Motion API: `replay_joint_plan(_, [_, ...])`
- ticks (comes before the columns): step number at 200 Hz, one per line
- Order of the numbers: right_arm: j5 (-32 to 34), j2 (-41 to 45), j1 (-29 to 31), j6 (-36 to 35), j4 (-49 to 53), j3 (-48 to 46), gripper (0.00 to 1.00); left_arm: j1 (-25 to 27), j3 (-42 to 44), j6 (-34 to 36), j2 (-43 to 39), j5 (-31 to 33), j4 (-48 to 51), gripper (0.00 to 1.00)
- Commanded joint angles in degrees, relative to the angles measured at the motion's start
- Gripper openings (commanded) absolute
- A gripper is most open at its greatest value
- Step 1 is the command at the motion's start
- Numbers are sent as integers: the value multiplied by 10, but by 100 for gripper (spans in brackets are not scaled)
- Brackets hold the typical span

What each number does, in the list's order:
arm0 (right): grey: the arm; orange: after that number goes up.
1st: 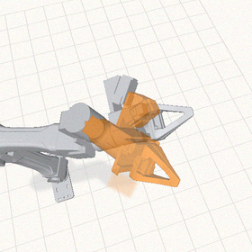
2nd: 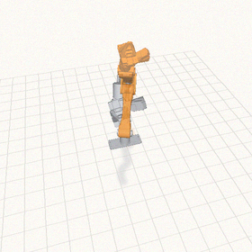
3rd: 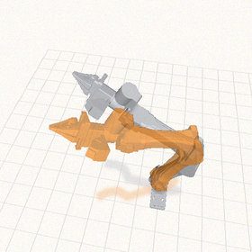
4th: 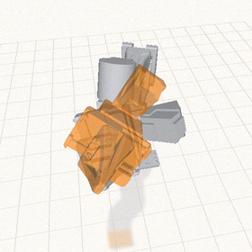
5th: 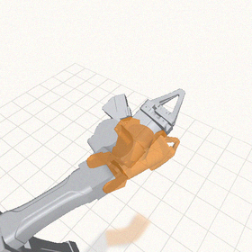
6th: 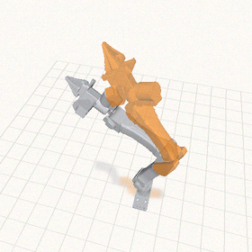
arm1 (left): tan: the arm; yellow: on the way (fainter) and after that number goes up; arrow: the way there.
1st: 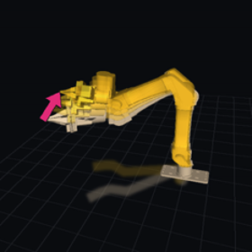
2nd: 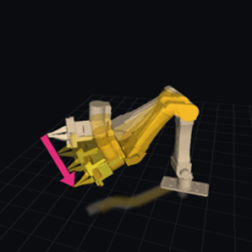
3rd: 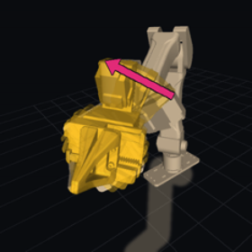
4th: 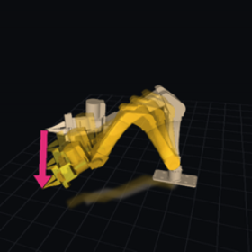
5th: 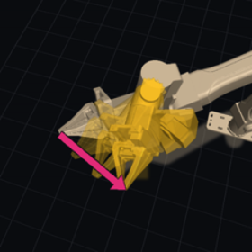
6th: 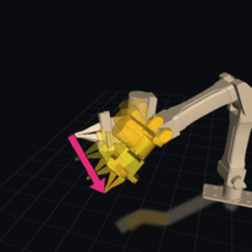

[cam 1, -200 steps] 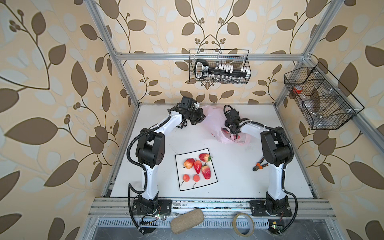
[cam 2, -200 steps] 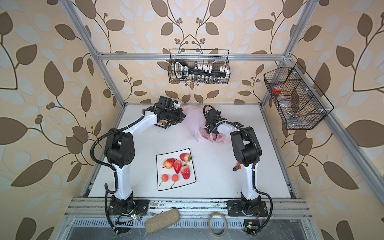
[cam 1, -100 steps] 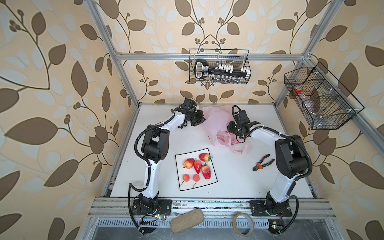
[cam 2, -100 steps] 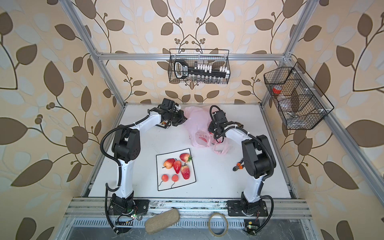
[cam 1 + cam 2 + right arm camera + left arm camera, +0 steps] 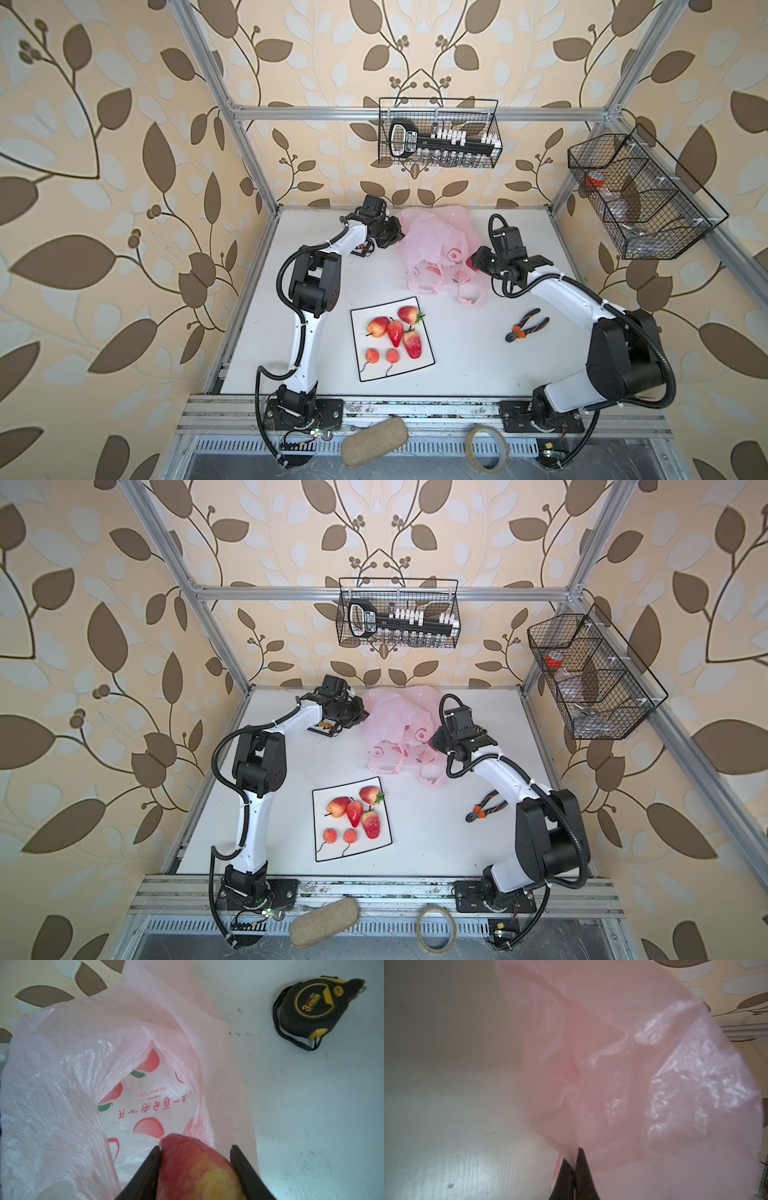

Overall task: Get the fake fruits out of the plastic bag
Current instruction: 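Close the right gripper on the last strawberry and raise it, then carry the strawberry over the tray with the right gripper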

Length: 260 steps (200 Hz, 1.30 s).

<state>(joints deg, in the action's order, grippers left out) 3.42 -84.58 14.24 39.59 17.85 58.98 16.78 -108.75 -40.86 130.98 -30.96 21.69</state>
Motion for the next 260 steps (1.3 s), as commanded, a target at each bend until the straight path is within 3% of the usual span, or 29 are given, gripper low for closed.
replay_joint_plan(1, [5,60,1,3,38,-26,34,-2,-22,1,2,5,-2,0])
replay_joint_plan(20, [-6,102,2,2,60,-38,34,-1,-20,3,7,3,-4,0])
replay_joint_plan(49, [-27,137,36,-12,81,-28,34,1,-11,7,3,-2,-5,30])
replay_joint_plan(106, [19,131,227,-80,80,22,35,0,9,49,-52,4,22,81])
replay_joint_plan(108, [22,130,234,-83,79,23,35,0,10,50,-55,4,23,85])
replay_joint_plan(110, [25,128,243,-86,77,23,35,0,12,50,-58,4,23,95])
replay_joint_plan(113, [29,126,252,-91,75,25,35,0,14,51,-64,5,23,98])
replay_joint_plan(179, [102,12,441,-190,31,59,35,-6,67,86,-202,71,65,99])
replay_joint_plan(218, [136,-75,496,-245,12,87,36,-34,143,85,-304,154,97,99])
replay_joint_plan(260, [127,-130,524,-277,5,99,36,-74,264,61,-428,237,103,99])
